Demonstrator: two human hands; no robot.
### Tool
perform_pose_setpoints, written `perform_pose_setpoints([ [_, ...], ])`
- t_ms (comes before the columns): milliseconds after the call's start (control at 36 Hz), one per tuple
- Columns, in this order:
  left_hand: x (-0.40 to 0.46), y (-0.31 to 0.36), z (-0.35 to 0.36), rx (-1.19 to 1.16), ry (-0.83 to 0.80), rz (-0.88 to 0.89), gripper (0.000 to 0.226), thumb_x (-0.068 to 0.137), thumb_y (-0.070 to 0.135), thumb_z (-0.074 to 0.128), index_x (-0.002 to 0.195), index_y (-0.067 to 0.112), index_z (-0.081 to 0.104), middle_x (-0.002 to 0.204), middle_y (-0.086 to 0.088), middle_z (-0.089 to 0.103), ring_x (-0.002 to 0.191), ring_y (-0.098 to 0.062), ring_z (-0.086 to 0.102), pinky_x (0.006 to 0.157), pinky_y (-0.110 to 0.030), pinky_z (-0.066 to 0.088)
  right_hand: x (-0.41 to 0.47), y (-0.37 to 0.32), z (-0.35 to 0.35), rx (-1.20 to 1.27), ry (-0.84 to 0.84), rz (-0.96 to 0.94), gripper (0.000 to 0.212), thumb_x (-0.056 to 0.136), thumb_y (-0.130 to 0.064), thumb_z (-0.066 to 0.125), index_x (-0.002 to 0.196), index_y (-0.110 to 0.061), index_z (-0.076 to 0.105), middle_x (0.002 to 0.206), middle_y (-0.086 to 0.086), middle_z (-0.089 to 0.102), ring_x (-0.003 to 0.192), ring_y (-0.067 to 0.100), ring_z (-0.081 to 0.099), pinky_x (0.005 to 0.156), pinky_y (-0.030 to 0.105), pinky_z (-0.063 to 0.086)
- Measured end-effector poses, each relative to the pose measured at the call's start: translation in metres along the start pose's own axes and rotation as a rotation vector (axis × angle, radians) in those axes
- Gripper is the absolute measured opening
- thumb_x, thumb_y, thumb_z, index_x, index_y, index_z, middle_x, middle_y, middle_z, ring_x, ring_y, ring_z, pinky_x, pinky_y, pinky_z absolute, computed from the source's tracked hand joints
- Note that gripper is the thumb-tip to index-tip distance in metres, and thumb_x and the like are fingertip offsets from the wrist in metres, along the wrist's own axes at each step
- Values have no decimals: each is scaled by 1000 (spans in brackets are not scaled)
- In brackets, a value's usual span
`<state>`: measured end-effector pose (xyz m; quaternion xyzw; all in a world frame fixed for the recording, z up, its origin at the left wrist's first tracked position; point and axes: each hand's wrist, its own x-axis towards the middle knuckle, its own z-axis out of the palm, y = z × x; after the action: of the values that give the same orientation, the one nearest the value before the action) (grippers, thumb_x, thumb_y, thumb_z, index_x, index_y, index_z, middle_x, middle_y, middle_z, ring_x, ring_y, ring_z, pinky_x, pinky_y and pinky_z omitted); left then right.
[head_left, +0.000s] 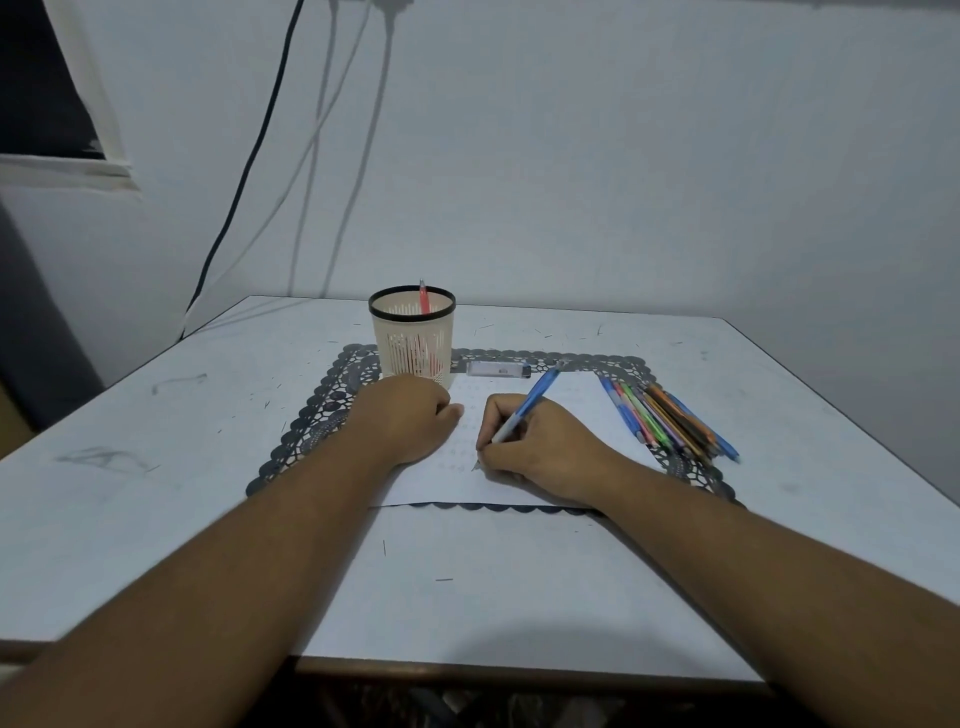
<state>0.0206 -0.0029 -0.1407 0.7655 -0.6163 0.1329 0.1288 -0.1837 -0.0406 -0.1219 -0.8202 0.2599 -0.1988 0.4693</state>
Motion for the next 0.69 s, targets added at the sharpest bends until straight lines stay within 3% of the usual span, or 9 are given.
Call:
perform_pose_setpoints([
  [222, -1, 0, -1, -6, -8, 2, 49, 102, 46, 43, 65, 16, 51, 66, 0, 56, 67, -19, 54, 54, -29, 29, 1, -1, 1, -14, 32, 14, 18, 86, -2, 70, 77, -16, 64, 77, 8, 69, 71, 12, 61, 68, 26, 54],
  [583, 0, -1, 0, -8, -8, 0, 48, 101, 45, 44, 66, 15, 54, 65, -1, 57, 65, -19, 55, 54, -29, 30, -1, -3, 1, -47, 9, -15, 23, 87, -3, 72, 75, -22, 64, 75, -4, 67, 72, 9, 58, 68, 27, 50],
  [694, -1, 0, -1, -9, -12, 3, 48, 102, 45, 43, 65, 15, 52, 65, -1, 57, 66, -19, 55, 55, -29, 31, -2, -3, 0, -61, 21, -8, 21, 87, -2, 70, 76, -18, 62, 72, -3, 66, 66, 5, 57, 62, 21, 47],
])
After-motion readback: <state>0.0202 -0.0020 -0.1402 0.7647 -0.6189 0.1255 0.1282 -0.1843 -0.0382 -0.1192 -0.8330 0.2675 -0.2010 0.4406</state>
